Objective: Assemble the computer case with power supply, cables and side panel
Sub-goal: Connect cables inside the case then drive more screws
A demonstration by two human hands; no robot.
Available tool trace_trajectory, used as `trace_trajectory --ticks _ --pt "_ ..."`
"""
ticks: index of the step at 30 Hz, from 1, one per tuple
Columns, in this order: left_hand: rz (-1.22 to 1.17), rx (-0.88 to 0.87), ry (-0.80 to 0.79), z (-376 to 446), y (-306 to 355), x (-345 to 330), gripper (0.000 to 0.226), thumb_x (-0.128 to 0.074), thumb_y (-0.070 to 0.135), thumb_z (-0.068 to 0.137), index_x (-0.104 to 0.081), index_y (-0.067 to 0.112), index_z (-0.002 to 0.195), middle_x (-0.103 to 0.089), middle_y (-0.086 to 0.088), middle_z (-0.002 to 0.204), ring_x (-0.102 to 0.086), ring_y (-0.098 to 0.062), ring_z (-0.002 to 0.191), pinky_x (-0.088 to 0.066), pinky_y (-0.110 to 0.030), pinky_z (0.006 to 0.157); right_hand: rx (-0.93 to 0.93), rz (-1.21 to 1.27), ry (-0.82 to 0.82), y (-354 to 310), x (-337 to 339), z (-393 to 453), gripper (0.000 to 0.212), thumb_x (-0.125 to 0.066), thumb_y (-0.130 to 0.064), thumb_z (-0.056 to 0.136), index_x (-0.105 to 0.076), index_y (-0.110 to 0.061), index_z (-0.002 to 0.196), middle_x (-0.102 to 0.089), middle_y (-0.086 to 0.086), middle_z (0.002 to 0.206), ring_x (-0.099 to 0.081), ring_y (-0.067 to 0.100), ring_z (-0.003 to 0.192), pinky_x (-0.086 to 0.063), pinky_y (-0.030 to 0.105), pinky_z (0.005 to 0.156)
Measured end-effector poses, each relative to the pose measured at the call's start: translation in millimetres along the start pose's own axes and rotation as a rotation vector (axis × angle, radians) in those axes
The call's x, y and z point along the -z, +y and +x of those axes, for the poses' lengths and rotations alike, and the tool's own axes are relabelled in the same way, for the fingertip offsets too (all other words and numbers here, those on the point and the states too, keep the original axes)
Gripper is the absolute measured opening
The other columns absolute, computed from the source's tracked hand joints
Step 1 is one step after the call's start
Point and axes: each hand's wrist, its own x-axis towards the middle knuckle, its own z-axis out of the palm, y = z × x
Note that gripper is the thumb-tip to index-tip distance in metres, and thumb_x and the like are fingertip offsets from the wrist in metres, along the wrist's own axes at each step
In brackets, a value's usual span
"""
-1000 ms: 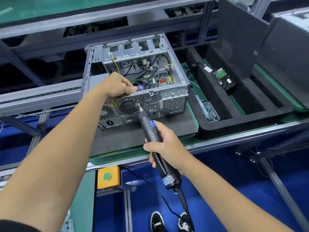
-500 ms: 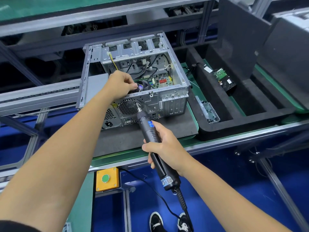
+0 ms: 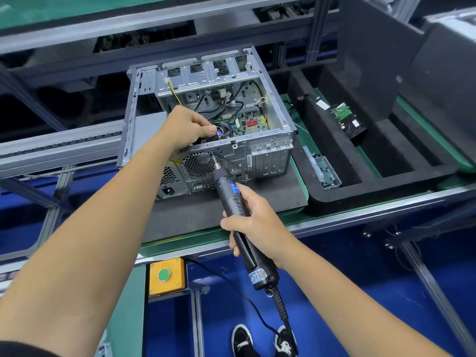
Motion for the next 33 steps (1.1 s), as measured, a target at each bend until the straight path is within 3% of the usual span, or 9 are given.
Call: trace_trajectory --ticks 5,8,12,19,25,33 --pt "0.033 -0.002 -0.096 -3.7 0.7 -0.3 0.013 -0.080 0.022 0.078 -0.074 0.023 0.066 -0.062 0.016 0.050 -0.050 -0.002 0.056 -0.039 -0.020 0.057 -0.001 0.007 0.002 1.9 -1.4 -0.9 0.049 -0.068 -0.012 0.076 -0.058 -0.046 0.110 -0.059 -0.005 0.080 -0.056 0.026 0.053 -0.052 0.035 0.050" --pt "0.025 0.004 -0.109 -4.3 1.8 1.0 0.015 -0.079 0.021 0.078 -0.073 0.022 0.064 -0.061 0.013 0.047 -0.049 0.002 0.048 -0.038 -0.020 0.056 0.000 0.007 -0.002 2.1 -1.3 -2.0 0.050 -0.067 -0.011 0.077 -0.057 -0.046 0.111 -0.058 -0.005 0.078 -0.056 0.026 0.053 -0.052 0.035 0.050" --pt "0.006 0.008 -0.122 -6.0 2.4 1.5 0.014 -0.078 0.020 0.079 -0.074 0.021 0.065 -0.066 0.005 0.059 -0.054 -0.009 0.062 -0.042 -0.022 0.063 0.004 0.004 0.012 1.5 -1.1 -3.9 0.050 -0.067 -0.012 0.077 -0.058 -0.047 0.111 -0.058 -0.004 0.079 -0.056 0.025 0.053 -0.052 0.033 0.050" --pt "0.010 0.013 -0.136 -9.4 5.3 1.0 0.013 -0.073 0.018 0.084 -0.075 0.016 0.072 -0.064 0.004 0.061 -0.050 -0.010 0.062 -0.041 -0.025 0.067 0.010 0.031 0.036 -4.3 -1.0 -8.2 0.049 -0.066 -0.010 0.076 -0.058 -0.048 0.105 -0.054 0.009 0.090 -0.056 0.024 0.050 -0.051 0.033 0.048" --pt "0.023 0.004 -0.149 -13.6 6.7 2.9 0.013 -0.070 0.015 0.087 -0.074 0.014 0.074 -0.063 0.003 0.063 -0.047 -0.010 0.062 -0.040 -0.026 0.068 0.012 0.039 0.030 -7.6 -3.6 -9.3 0.047 -0.065 -0.008 0.078 -0.059 -0.047 0.103 -0.054 0.009 0.089 -0.055 0.024 0.050 -0.052 0.035 0.049" --pt "0.027 -0.019 -0.119 -13.9 4.3 1.4 0.016 -0.070 0.016 0.086 -0.075 0.013 0.072 -0.067 0.007 0.065 -0.052 -0.007 0.065 -0.043 -0.023 0.068 0.008 0.025 0.033 -2.4 -7.8 -9.8 0.048 -0.064 -0.005 0.079 -0.057 -0.036 0.116 -0.060 -0.001 0.083 -0.055 0.021 0.053 -0.052 0.033 0.050"
